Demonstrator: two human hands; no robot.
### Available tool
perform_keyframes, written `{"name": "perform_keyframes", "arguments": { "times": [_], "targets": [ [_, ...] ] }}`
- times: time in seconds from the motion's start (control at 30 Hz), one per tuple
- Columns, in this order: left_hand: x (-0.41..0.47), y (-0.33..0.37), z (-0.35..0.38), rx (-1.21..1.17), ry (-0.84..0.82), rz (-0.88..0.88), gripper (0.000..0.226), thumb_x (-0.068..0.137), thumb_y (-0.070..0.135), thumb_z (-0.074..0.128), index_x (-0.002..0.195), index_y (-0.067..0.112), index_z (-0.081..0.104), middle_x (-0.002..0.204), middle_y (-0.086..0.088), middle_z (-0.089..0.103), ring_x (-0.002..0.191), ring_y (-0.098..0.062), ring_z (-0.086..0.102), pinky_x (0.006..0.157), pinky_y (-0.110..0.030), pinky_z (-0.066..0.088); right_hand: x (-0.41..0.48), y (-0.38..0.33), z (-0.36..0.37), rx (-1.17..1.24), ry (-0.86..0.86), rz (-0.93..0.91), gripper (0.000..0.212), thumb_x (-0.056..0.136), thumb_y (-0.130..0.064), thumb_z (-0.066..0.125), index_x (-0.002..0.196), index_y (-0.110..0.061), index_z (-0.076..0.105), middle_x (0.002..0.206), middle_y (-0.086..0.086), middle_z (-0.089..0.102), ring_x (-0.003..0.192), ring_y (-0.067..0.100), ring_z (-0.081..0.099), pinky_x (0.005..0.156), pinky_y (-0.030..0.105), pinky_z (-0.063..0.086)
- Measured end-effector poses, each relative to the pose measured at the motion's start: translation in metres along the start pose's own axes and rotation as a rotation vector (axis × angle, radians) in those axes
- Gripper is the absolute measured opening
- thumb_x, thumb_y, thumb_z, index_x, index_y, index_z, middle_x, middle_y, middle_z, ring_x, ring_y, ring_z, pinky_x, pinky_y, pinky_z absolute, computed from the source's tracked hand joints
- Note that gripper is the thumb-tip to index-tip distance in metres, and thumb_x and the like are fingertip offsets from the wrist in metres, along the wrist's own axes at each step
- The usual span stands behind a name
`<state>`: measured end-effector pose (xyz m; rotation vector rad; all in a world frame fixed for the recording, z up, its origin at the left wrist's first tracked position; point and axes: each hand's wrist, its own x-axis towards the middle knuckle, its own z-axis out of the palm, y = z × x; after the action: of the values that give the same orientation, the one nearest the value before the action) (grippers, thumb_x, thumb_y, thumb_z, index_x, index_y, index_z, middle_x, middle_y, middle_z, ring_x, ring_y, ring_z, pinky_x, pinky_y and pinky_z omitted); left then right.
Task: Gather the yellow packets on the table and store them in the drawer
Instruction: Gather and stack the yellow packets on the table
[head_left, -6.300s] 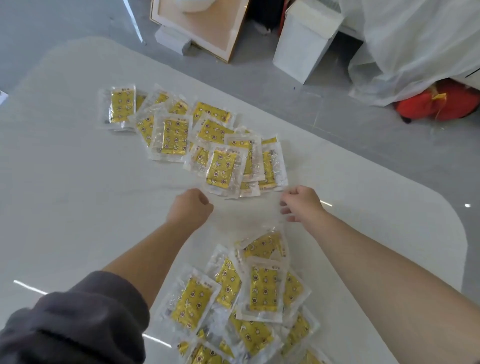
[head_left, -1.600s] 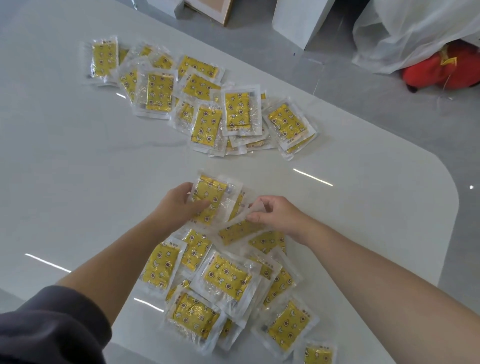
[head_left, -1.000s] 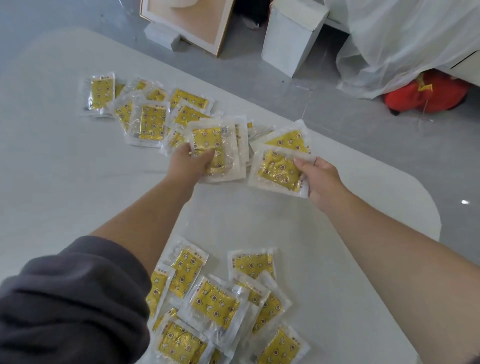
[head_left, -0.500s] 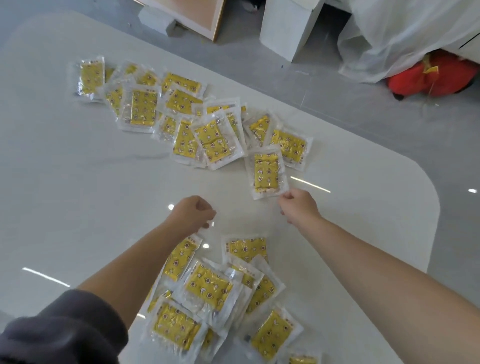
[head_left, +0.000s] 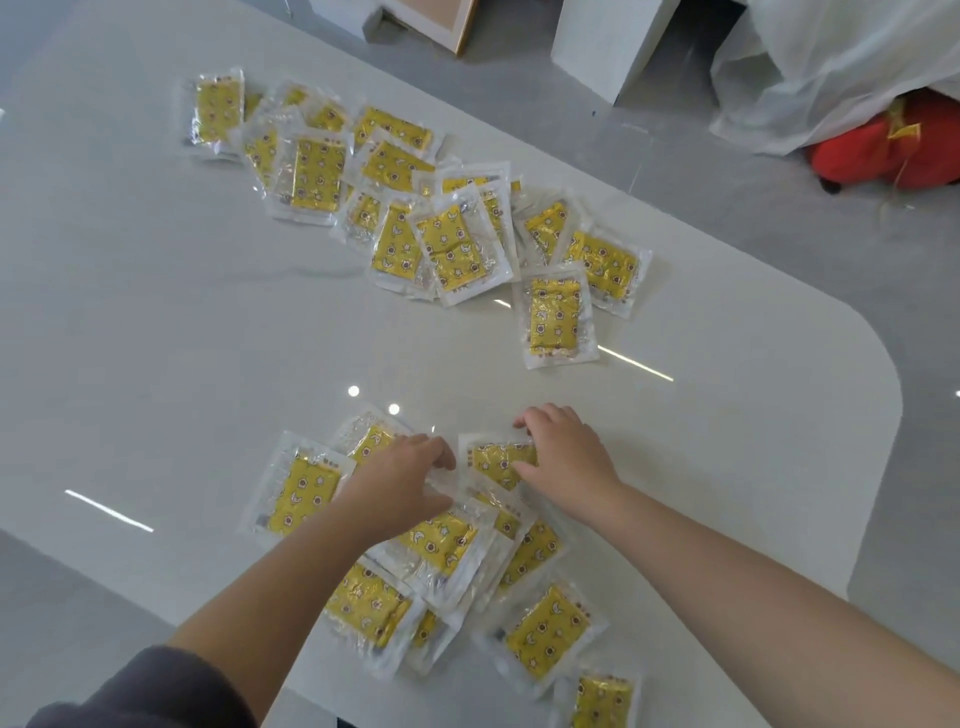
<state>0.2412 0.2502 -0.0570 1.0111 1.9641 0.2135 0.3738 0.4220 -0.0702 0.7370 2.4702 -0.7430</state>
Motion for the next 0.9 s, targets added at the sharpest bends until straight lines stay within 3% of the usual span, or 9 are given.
{"name": "perform_keyframes", "arguments": {
  "times": [0.13, 0.27, 0.4, 0.5, 0.6, 0.67, 0.8, 0.87, 0.9],
  "targets": [
    [-0.011, -0.002, 0.013, 0.479, -0.073, 0.198, 0.083, 0.075, 0.056, 0.069, 0.143, 0.029, 0.029, 0.138, 0.008, 0.038, 0.129, -0.016, 0.037, 0.111, -0.036, 0.028, -0.001, -0.004, 0.009, -0.148, -0.037, -0.026, 0.045, 0.085, -0.043, 0.066, 0.122, -0.024, 0.049, 0.122, -0.005, 0.050, 0.115, 0.017, 0.045, 0.096, 0.033, 0.037],
    [-0.010, -0.008, 0.023, 0.616, 0.005, 0.213, 0.088, 0.071, 0.065, 0.067, 0.136, 0.018, 0.031, 0.125, 0.003, 0.048, 0.114, -0.020, 0.047, 0.102, -0.038, 0.031, 0.002, -0.006, 0.004, -0.074, -0.110, 0.028, 0.033, 0.084, -0.038, 0.070, 0.105, -0.022, 0.052, 0.108, -0.005, 0.049, 0.101, 0.016, 0.050, 0.085, 0.030, 0.041],
    [-0.007, -0.007, 0.017, 0.577, -0.050, 0.150, 0.062, 0.077, 0.060, 0.064, 0.119, 0.019, 0.044, 0.108, 0.005, 0.056, 0.101, -0.018, 0.054, 0.099, -0.037, 0.028, 0.003, -0.012, -0.007, -0.036, -0.214, 0.065, 0.028, 0.087, -0.031, 0.067, 0.097, -0.021, 0.042, 0.095, -0.002, 0.057, 0.084, 0.020, 0.057, 0.068, 0.033, 0.044],
    [-0.007, -0.004, 0.009, 0.570, -0.082, 0.160, 0.044, 0.083, 0.054, 0.062, 0.109, 0.020, 0.052, 0.102, 0.004, 0.057, 0.093, -0.018, 0.056, 0.098, -0.036, 0.029, 0.004, -0.016, -0.013, -0.036, -0.281, 0.053, 0.025, 0.090, -0.033, 0.061, 0.103, -0.021, 0.044, 0.098, 0.000, 0.062, 0.086, 0.024, 0.058, 0.075, 0.034, 0.043],
    [-0.008, -0.008, -0.004, 0.470, -0.060, 0.155, 0.035, 0.085, 0.050, 0.063, 0.103, 0.021, 0.053, 0.100, 0.006, 0.055, 0.091, -0.016, 0.055, 0.097, -0.034, 0.032, 0.006, -0.020, -0.013, -0.147, -0.295, 0.045, 0.047, 0.082, -0.064, 0.055, 0.105, -0.025, 0.046, 0.090, -0.007, 0.063, 0.085, 0.020, 0.059, 0.092, 0.039, 0.036],
    [-0.011, -0.014, -0.015, 0.386, -0.048, 0.152, 0.033, 0.085, 0.048, 0.064, 0.098, 0.021, 0.051, 0.094, 0.007, 0.057, 0.085, -0.016, 0.055, 0.093, -0.031, 0.036, 0.008, -0.025, -0.008, -0.325, -0.250, 0.044, 0.059, 0.072, -0.076, 0.055, 0.101, -0.026, 0.044, 0.083, -0.009, 0.061, 0.080, 0.018, 0.055, 0.092, 0.040, 0.030],
    [-0.021, -0.031, -0.033, 0.187, -0.057, 0.083, 0.033, 0.083, 0.045, 0.068, 0.093, 0.023, 0.046, 0.073, 0.008, 0.054, 0.073, -0.017, 0.054, 0.061, -0.027, 0.041, 0.011, -0.038, 0.005, -0.439, -0.196, 0.051, 0.047, 0.079, -0.066, 0.060, 0.090, -0.023, 0.041, 0.076, -0.008, 0.054, 0.074, 0.020, 0.049, 0.092, 0.039, 0.030],
    [-0.026, -0.038, -0.039, 0.077, -0.042, 0.029, 0.031, 0.082, 0.044, 0.069, 0.094, 0.024, 0.048, 0.076, 0.005, 0.058, 0.072, -0.016, 0.056, 0.063, -0.031, 0.047, 0.012, -0.044, 0.003, -0.360, -0.230, 0.059, 0.035, 0.083, -0.048, 0.065, 0.087, -0.022, 0.042, 0.072, -0.006, 0.050, 0.074, 0.022, 0.050, 0.088, 0.034, 0.036],
    [-0.028, -0.041, -0.042, 0.029, -0.038, -0.006, 0.030, 0.081, 0.043, 0.070, 0.093, 0.025, 0.049, 0.079, 0.003, 0.060, 0.073, -0.016, 0.058, 0.065, -0.032, 0.049, 0.011, -0.046, 0.002, -0.323, -0.254, 0.058, 0.032, 0.083, -0.041, 0.067, 0.087, -0.021, 0.042, 0.072, -0.005, 0.048, 0.074, 0.022, 0.051, 0.079, 0.032, 0.038]
  ]
}}
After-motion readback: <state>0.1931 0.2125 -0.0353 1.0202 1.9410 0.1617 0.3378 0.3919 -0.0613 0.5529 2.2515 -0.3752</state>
